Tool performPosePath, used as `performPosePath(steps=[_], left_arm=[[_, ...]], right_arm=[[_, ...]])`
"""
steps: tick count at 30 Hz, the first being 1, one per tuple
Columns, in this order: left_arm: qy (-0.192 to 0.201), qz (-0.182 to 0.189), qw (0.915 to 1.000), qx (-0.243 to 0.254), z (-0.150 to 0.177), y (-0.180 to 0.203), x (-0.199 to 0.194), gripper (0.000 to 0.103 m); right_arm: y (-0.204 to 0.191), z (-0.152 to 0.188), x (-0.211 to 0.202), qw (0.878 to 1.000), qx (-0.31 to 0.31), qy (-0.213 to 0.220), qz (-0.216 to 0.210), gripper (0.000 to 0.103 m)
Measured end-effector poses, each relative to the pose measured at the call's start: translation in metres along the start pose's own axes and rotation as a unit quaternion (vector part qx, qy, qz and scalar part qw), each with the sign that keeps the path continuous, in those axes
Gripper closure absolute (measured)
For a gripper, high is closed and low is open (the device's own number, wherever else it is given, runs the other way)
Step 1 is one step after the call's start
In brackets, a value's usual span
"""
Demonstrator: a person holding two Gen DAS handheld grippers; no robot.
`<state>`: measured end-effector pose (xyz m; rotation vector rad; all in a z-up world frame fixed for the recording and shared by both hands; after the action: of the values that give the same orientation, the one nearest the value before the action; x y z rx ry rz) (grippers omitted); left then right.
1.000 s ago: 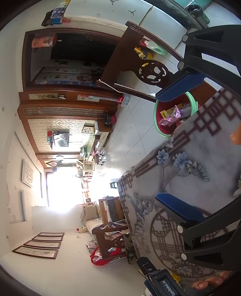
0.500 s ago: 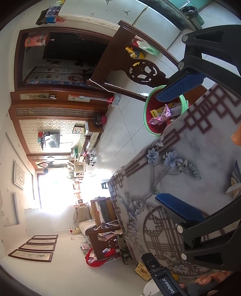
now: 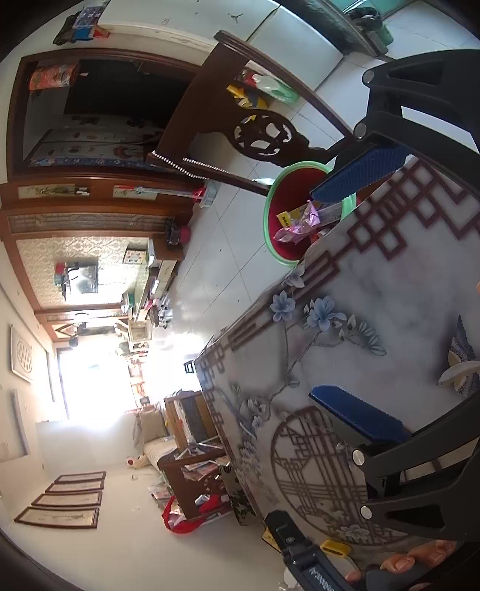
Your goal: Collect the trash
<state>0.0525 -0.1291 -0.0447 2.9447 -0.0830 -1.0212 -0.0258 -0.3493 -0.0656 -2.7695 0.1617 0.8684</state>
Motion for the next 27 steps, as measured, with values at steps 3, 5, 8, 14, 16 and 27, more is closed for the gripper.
performPosePath(steps=[3,5,8,14,16,27], left_arm=[[0.0,0.0,1.0,0.001,-0.001,0.002,0.0,0.005],[0.0,0.0,1.0,0.001,-0.001,0.002,0.0,0.005],[0.0,-0.001,1.0,0.001,-0.001,0.002,0.0,0.005],[-0.002,-0.001,1.0,0.0,-0.001,0.002,0.0,0.005],[-0.002,-0.001,1.0,0.0,-0.001,0.002,0.001,0.005],[-0.007,-0.002,1.0,0.001,0.003,0.0,0.005,0.005]], right_arm=[[0.001,0.0,0.0,1.0,0.003,-0.001,0.001,0.007],[0.0,0.0,0.001,1.0,-0.001,-0.001,0.001,0.007],[-0.002,0.0,0.002,1.0,-0.004,-0.006,-0.005,0.007],[-0.007,0.001,0.004,1.0,-0.007,-0.011,-0.016,0.007],[-0.008,0.001,0.005,1.0,-0.008,-0.012,-0.018,0.007],[-0.009,0.003,0.008,1.0,-0.011,-0.018,-0.021,0.007]])
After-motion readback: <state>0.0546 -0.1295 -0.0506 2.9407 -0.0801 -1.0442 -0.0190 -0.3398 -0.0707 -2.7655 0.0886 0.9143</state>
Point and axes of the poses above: each gripper's, at about its wrist camera, not at the fingertips, and x roughly the way its jaws point, y to its right, z to its underside, the point moved 10 cm from there along x, roughly the way its jaws point, and after that the axes turned 15 degrees about -z, right-handed, at the moved point
